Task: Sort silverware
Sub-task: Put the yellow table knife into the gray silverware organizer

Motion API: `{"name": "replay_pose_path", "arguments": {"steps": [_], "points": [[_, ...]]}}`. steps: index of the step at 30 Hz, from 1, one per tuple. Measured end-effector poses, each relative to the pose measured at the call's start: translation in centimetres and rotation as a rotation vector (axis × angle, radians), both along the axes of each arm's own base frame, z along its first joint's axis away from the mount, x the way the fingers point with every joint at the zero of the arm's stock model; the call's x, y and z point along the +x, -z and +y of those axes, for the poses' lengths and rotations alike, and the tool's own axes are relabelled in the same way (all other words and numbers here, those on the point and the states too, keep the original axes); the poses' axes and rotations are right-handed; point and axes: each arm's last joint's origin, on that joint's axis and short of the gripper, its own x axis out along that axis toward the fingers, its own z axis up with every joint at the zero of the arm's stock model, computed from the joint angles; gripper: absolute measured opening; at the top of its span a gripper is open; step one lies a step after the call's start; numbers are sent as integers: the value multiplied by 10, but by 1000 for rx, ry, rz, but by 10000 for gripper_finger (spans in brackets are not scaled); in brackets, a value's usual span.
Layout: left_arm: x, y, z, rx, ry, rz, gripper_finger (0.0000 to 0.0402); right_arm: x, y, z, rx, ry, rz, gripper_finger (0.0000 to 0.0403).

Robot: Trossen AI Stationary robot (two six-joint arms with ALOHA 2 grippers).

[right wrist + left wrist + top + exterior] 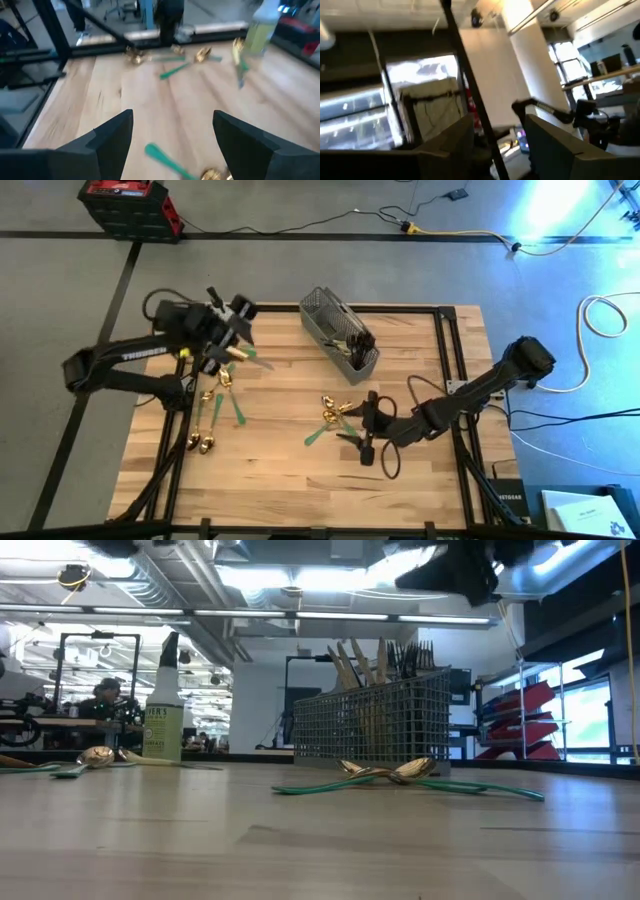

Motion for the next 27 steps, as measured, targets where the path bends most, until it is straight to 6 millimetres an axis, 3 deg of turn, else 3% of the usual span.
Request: {"name": "replay_pose_path", "arguments": {"steps": [3, 8, 11, 15, 20, 27], "points": [[-10, 48, -4, -47, -129, 63, 160, 6, 19, 3, -1, 14, 53, 256], [-25, 133, -11, -190, -507, 173, 160, 13, 45, 5, 7, 43, 126, 256], [-31, 171, -18, -151, -681, 266, 160, 17, 62, 6, 13, 8, 200, 256], [-34, 190, -27, -59, -716, 313, 160, 32, 68, 12, -34, 2, 321, 256], [-30, 196, -33, -18, -727, 349, 160, 57, 60, 13, -144, 40, 468, 256], [-31, 206, -30, -107, -1035, 469, 160, 97, 31, -9, -187, 79, 410, 256]]}}
